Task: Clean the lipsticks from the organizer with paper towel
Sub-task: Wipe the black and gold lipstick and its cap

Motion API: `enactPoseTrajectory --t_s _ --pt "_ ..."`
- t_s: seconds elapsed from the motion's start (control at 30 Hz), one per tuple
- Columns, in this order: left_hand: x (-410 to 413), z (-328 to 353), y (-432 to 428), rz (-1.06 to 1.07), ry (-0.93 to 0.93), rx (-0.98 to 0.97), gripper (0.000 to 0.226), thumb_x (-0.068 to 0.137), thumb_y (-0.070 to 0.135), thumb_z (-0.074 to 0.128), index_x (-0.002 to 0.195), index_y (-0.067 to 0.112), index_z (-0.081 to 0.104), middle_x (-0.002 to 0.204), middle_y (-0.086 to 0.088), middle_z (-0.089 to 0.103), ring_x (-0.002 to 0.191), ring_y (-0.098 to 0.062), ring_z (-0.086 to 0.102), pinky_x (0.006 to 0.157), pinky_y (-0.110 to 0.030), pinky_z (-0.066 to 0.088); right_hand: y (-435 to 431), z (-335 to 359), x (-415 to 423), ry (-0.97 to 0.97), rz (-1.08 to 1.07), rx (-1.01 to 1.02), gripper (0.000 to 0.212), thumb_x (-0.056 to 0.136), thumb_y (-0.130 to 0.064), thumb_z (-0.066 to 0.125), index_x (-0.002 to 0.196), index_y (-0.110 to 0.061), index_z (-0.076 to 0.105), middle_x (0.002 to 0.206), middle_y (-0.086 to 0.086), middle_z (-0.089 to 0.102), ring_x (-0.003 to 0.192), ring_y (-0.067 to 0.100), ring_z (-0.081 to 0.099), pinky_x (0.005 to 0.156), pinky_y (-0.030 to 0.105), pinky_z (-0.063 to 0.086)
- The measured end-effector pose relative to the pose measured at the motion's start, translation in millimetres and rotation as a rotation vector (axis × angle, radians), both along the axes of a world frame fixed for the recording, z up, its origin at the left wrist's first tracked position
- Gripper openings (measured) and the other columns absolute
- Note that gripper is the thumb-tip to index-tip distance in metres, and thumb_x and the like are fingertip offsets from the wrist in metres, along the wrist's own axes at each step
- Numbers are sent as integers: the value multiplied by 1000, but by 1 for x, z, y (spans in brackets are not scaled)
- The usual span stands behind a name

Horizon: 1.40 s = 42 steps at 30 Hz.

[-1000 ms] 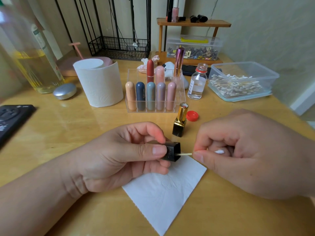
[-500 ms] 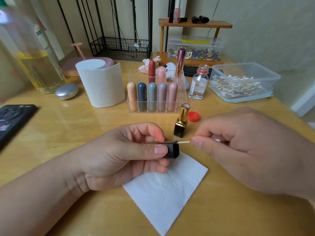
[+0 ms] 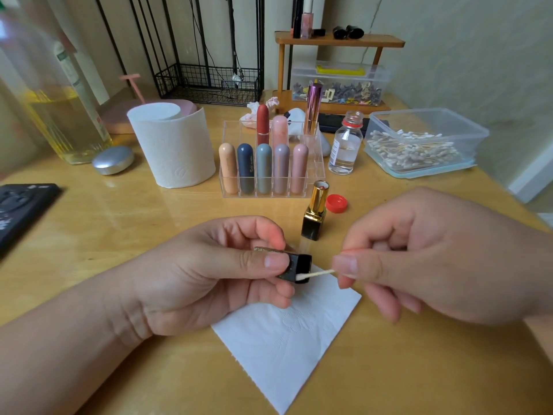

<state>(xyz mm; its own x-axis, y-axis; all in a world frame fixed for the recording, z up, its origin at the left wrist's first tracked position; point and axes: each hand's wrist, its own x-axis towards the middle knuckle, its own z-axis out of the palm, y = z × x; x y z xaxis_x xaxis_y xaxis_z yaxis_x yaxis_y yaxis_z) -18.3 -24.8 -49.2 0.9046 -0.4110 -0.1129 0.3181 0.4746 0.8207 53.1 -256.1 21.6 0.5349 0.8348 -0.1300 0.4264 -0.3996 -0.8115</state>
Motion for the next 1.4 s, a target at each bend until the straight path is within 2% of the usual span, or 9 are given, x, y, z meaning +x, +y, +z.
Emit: enactPoseTrajectory --t_s 0.1,0.2,0.3,0.47,0.63,0.77,0.9,1.07,1.4 --pt "0 3 0 -4 44 -19 24 78 1 78 93 4 60 83 -19 55 72 -34 68 72 -40 57 -4 -4 17 21 -73 28 27 80 -50 66 79 -26 78 57 1 60 56 13 52 55 20 41" --pt "0 5 -1 16 82 -15 22 81 5 76 95 7 59 90 -24 55 71 -35 66 70 -41 57 -11 -8 32 230 -206 61 26 75 -39 70 80 -14 77 58 4 40 58 16 39 57 25 37" --pt "0 6 -1 27 96 -23 19 84 4 72 99 7 60 95 -26 54 72 -34 65 69 -41 57 -16 -10 41 315 -196 70 23 74 -32 77 81 -10 76 65 8 41 62 17 38 59 33 34" --pt "-4 6 2 21 69 -10 45 75 -12 75 118 -6 61 99 -26 61 85 -38 69 79 -45 58 -19 -6 48 215 -341 -3 15 66 -21 87 75 -14 77 65 3 57 63 15 42 60 32 33" --pt "-4 9 1 115 38 47 51 67 -10 83 115 -9 63 100 -27 63 90 -41 70 86 -48 57 -10 -29 65 -339 -608 -164 16 84 -23 75 68 -24 76 52 -14 62 46 2 50 47 20 39" --pt "-4 13 0 250 -12 145 55 61 -4 88 111 -6 66 99 -26 66 92 -42 71 84 -44 58 0 -48 67 -347 -631 -171 20 83 -27 76 66 -18 72 54 -6 63 49 9 54 48 23 41" --pt "-3 20 -3 395 -76 368 32 60 -1 77 92 4 74 88 -21 72 89 -40 73 78 -37 60 4 -54 66 -375 -636 -203 23 82 -30 76 64 -18 68 54 -7 59 51 11 54 50 25 40" --pt "-1 24 3 481 -184 705 31 55 16 84 85 15 76 87 -14 76 80 -26 72 78 -26 59 5 -54 65 -381 -615 -247 22 82 -31 76 66 -19 68 59 -6 62 55 11 57 52 26 41" --pt "1 16 6 522 -184 734 41 55 20 93 91 17 75 92 -12 76 84 -24 70 85 -34 55 5 -45 58 -409 -624 -277 27 77 -44 78 70 -21 66 65 -3 67 61 18 63 60 40 56"
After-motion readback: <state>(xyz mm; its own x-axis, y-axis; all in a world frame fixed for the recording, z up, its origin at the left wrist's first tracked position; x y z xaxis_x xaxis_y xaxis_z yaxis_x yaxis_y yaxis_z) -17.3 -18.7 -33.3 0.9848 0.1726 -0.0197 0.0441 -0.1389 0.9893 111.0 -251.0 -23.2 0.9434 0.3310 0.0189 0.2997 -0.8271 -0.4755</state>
